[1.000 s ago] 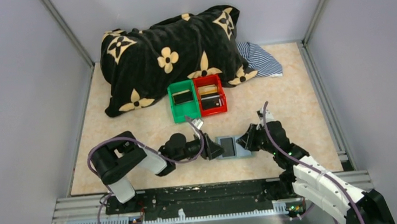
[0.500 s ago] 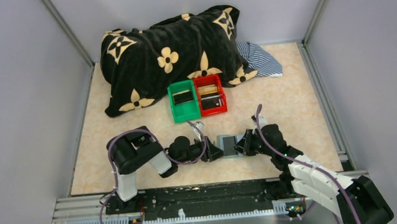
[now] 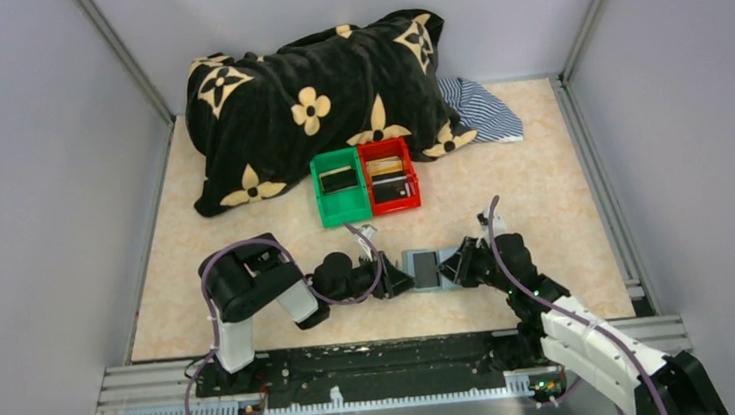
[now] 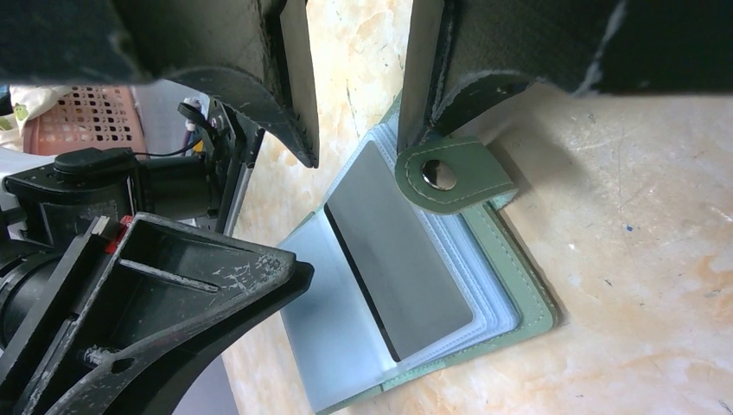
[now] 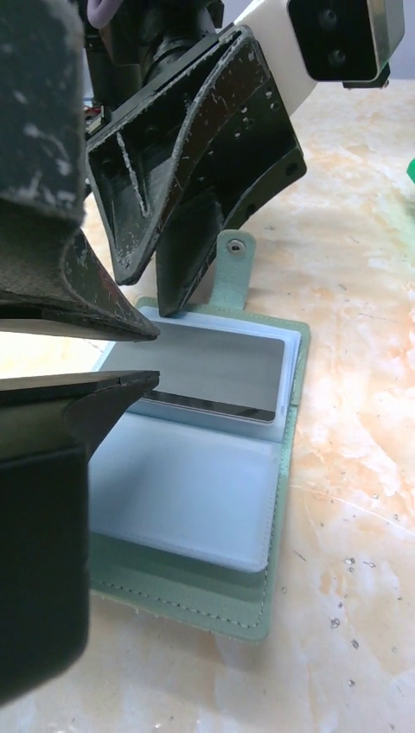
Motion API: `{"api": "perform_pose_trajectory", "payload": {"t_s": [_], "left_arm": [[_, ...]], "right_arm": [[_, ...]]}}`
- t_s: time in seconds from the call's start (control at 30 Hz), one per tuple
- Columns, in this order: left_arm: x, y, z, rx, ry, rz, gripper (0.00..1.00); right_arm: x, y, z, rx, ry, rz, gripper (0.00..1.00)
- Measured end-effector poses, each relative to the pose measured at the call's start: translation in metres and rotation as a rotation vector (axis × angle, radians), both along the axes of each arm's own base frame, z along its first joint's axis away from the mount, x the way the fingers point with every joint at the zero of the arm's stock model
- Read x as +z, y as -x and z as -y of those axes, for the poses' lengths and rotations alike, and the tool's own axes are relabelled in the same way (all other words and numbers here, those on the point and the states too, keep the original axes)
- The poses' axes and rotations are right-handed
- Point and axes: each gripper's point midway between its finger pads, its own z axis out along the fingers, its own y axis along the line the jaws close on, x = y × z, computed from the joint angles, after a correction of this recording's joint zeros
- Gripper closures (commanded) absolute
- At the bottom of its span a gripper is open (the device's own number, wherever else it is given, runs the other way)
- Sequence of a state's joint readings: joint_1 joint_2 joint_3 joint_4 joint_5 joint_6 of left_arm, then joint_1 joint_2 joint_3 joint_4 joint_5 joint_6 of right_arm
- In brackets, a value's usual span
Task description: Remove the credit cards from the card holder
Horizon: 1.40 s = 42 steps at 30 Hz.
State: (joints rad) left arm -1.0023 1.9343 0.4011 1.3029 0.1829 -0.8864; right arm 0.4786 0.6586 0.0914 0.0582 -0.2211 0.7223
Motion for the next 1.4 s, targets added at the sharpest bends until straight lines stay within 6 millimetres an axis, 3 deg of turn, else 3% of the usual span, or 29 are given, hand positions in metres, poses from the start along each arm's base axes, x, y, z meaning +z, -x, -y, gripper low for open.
{"api": "perform_pose_trajectory", "payload": {"t_s": [0.1,0.3,0.5,0.7,0.87,0.97,1.13,1.4], "left_arm": [[0.0,0.0,0.0,0.0,0.004,-0.004,0.54],[0.0,0.0,0.001,0.0,0.013,-0.01,0.54],[0.0,0.0,0.001,0.0,0.015,-0.011,0.54],[0.0,0.001,0.002,-0.003,0.016,-0.013,0.54],[0.001,0.001,0.003,-0.007,0.018,-0.013,0.54],[0.0,0.001,0.004,-0.009,0.019,-0.016,0.54],[0.0,0.0,0.007,-0.01,0.028,-0.025,0.54],[0.0,-0.001,0.007,-0.012,0.035,-0.037,0.55]], "right_arm": [[-0.002,0.0,0.001,-0.007,0.002,-0.005,0.79],[-0.03,0.013,0.003,0.01,0.022,-0.097,0.78],[-0.03,0.01,-0.004,0.036,0.001,-0.096,0.79],[-0.029,0.009,-0.007,0.049,-0.015,-0.086,0.98],[-0.026,0.009,-0.007,0.043,-0.028,-0.074,0.94],[-0.022,0.009,-0.006,0.042,-0.034,-0.058,1.0],[-0.013,0.01,-0.005,0.038,-0.046,-0.025,1.0],[-0.015,0.013,-0.003,0.033,-0.035,-0.04,1.0]]}}
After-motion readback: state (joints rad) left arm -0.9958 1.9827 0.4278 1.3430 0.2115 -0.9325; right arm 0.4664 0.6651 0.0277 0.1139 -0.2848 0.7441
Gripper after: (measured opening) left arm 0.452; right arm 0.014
